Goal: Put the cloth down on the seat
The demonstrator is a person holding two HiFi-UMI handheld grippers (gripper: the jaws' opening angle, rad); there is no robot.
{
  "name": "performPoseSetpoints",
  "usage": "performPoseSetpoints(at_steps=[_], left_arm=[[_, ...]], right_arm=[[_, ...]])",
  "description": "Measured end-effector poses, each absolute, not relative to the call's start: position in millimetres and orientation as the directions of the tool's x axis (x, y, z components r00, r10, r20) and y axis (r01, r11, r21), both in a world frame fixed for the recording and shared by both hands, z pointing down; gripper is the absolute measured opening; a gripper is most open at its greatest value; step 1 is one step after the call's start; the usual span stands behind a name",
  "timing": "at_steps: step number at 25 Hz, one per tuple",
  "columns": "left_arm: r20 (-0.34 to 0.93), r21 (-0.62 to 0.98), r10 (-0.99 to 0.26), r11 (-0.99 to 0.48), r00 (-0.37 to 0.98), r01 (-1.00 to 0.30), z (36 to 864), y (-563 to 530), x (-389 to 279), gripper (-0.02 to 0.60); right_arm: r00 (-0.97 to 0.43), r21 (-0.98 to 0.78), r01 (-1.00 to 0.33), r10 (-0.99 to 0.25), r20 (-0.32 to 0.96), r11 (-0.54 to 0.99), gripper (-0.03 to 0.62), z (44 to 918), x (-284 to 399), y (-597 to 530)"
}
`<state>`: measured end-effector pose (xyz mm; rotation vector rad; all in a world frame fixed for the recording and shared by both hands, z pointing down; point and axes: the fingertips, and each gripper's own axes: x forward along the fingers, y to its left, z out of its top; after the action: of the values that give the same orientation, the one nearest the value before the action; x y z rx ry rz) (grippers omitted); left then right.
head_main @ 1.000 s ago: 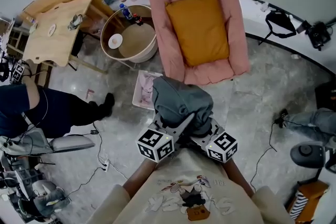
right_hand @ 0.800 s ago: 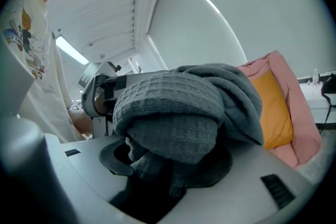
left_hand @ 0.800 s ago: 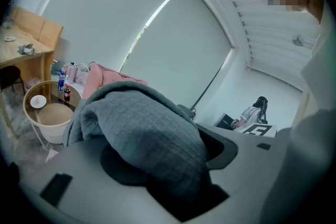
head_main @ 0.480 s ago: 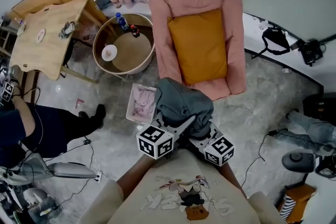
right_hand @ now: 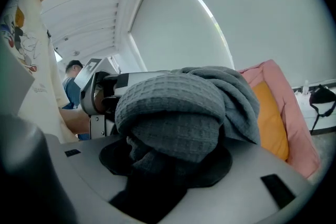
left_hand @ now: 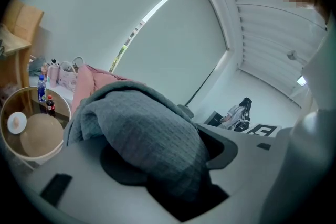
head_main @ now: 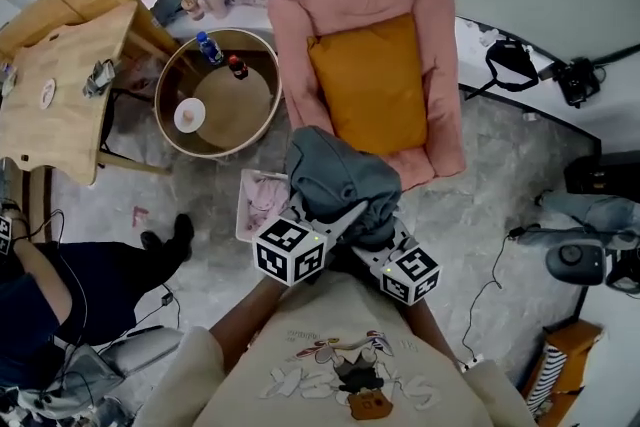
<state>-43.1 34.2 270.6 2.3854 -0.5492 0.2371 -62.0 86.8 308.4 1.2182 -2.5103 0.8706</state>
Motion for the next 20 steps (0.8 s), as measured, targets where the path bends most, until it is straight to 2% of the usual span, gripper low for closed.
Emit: performPoseSetpoints(at_steps=[11,20], left_arm=[[0.353,0.624,-0.257,-0.652,0.899,-0.431,310.9,-23.1,-28.4,0.265],[0.399,0.662,-0.298,-0.561,0.867,-0.497,370.2,-72.3,-5.5,0.272]], right_arm=[[-0.568,-0.382,-0.822,-0.647,0.509,0.422,0.249,343.3,-47.4,32.1],[-0.627,-0.418,-0.779,-0.575,0.525,0.468,0.249,398.4,-20.9,-13.9]])
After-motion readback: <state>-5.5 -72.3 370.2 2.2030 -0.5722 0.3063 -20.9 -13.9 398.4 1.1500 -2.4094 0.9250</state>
